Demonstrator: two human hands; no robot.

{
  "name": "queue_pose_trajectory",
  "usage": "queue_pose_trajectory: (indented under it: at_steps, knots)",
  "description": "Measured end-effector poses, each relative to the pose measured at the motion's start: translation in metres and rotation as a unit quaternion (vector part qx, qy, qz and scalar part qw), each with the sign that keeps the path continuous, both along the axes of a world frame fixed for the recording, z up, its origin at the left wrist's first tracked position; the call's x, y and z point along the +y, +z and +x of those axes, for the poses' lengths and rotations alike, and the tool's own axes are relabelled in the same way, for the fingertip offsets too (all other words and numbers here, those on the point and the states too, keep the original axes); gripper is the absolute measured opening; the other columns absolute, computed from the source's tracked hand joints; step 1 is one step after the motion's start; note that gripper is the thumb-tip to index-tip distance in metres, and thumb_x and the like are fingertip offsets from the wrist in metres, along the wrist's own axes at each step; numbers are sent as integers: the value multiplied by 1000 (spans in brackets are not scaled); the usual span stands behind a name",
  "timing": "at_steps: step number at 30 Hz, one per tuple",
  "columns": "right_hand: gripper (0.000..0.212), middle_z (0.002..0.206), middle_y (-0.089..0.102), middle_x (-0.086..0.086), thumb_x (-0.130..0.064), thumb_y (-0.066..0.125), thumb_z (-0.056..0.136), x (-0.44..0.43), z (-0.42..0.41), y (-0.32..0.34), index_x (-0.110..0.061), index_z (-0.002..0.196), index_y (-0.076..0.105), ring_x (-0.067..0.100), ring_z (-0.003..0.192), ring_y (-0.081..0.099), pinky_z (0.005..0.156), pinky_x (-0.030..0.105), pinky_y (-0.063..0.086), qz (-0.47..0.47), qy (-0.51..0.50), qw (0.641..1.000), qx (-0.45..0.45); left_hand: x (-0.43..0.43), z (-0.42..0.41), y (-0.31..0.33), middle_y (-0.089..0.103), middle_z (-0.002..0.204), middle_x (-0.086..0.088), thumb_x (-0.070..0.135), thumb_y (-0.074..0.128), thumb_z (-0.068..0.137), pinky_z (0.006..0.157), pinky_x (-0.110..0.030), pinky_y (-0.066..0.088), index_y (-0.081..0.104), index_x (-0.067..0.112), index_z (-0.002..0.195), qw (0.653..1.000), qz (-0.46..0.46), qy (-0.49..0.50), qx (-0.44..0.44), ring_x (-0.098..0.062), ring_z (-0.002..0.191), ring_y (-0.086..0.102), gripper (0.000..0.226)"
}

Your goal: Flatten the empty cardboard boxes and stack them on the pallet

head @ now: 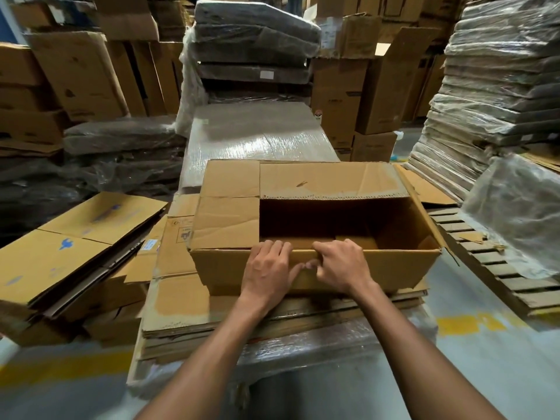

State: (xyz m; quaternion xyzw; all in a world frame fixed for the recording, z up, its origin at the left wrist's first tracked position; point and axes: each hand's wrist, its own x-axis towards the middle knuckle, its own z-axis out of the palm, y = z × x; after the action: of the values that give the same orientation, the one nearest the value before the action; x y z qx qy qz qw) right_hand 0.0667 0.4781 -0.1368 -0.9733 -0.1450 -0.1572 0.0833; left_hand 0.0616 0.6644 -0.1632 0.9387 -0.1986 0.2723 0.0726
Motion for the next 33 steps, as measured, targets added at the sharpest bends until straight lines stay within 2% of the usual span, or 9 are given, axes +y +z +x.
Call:
queue_pose_trajectory:
  at_steps: [4,7,12,18,23,26,29,31,33]
  knots:
    - [18,86,71,-4,-42,61,92,1,3,-7,-25,94,66,19,83,64,87,40,47,5,6,1000,-27,0,-1,6,67,104,-2,52,53,97,93,-33,47,65,16,112,1000,-11,2,13,-18,97,59,41]
    - [19,88,73,-3,-42,63,90,1,5,-12,-24,93,67,20,83,65,84,40,44,3,-2,999,-54,6,-2,9,69,117,-11,55,47,100,107,-38,45,66,9,119,1000,-7,13,16,-25,119,61,53]
    - [16,79,71,-5,-38,70,84,3,2,-20,-24,83,64,18,72,61,75,35,36,3,-15,996,-88,17,-8,31,63,132,-20,43,62,94,118,-44,32,64,2,126,996,51,59,-36,-35,135,51,52]
    - [22,69,66,-6,-36,79,79,2,-3,-31,-24,76,61,17,64,57,70,36,40,-4,-24,993,-114,66,2,79,64,117,-14,37,57,90,109,-48,27,62,8,117,976,76,191,-73,-33,119,50,40]
    - [22,68,65,-6,-34,82,77,2,-3,-35,-23,75,62,18,62,56,69,37,42,-4,-18,991,-135,114,29,78,55,138,-16,49,54,92,116,-52,21,55,9,132,955,77,286,36,-34,137,40,56]
    - [23,67,65,-6,-32,83,77,1,-1,-37,-23,75,63,17,62,56,69,37,44,3,-16,989,-148,126,44,67,23,165,-18,48,53,97,121,-59,10,29,7,154,948,1,288,138,-36,153,14,75]
    - [25,66,64,-7,-33,84,76,1,1,-38,-23,73,61,17,62,56,69,37,43,6,-17,988,-153,128,55,61,3,169,-16,35,56,97,121,-62,9,6,9,161,933,-64,282,215,-39,155,3,85]
    - [26,65,63,-7,-33,84,76,0,0,-41,-24,72,60,17,61,55,69,37,41,8,-18,987,-160,127,62,57,2,169,-18,25,59,97,121,-62,15,-3,12,162,919,-120,278,253,-42,154,8,90]
    - [25,66,64,-8,-33,82,76,-1,0,-43,-24,72,60,16,61,54,69,36,39,12,-18,986,-167,124,66,52,27,159,-24,16,59,97,110,-58,41,0,15,161,906,-196,260,270,-45,140,39,87]
